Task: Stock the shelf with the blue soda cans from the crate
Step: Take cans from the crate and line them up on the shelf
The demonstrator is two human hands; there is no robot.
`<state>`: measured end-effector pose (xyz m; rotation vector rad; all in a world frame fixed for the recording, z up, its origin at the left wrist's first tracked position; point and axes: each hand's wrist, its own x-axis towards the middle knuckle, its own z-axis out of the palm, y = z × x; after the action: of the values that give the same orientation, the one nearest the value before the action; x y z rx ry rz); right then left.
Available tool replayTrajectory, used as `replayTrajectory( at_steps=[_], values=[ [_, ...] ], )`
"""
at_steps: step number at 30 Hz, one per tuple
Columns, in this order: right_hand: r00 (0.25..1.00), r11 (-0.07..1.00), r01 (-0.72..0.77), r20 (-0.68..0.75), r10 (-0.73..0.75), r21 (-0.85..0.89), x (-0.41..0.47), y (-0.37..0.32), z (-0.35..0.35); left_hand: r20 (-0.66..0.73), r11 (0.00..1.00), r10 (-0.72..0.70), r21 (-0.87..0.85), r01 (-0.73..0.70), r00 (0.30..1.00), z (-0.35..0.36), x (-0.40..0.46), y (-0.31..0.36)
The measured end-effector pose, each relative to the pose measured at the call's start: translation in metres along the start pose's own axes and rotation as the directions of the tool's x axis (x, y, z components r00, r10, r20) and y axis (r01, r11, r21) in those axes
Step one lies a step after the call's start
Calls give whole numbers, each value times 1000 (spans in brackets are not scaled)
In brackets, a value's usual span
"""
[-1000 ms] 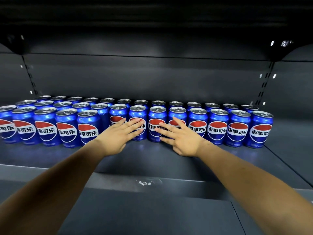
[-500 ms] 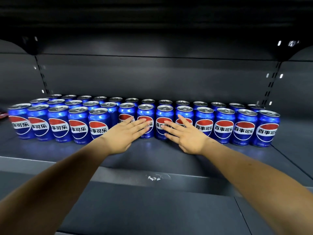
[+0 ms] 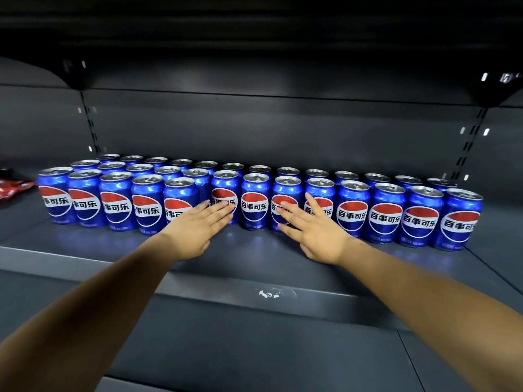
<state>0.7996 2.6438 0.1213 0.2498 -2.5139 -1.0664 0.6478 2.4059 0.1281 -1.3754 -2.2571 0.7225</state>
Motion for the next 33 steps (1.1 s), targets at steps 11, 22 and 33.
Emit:
replayTrajectory(
  at_steps=[11, 22, 33],
  values=[
    [966, 985, 170, 202, -161, -31, 52, -26, -27, -7, 977, -106, 187, 106, 994, 0, -1, 6],
    [923, 993, 59, 374, -93, 102, 52, -29, -31, -7, 977, -103, 188, 102, 995, 0, -1, 6],
    [982, 998, 35, 182, -44, 52, 29, -23, -31, -57, 993, -8, 114, 14, 998, -21, -3, 13]
  ],
)
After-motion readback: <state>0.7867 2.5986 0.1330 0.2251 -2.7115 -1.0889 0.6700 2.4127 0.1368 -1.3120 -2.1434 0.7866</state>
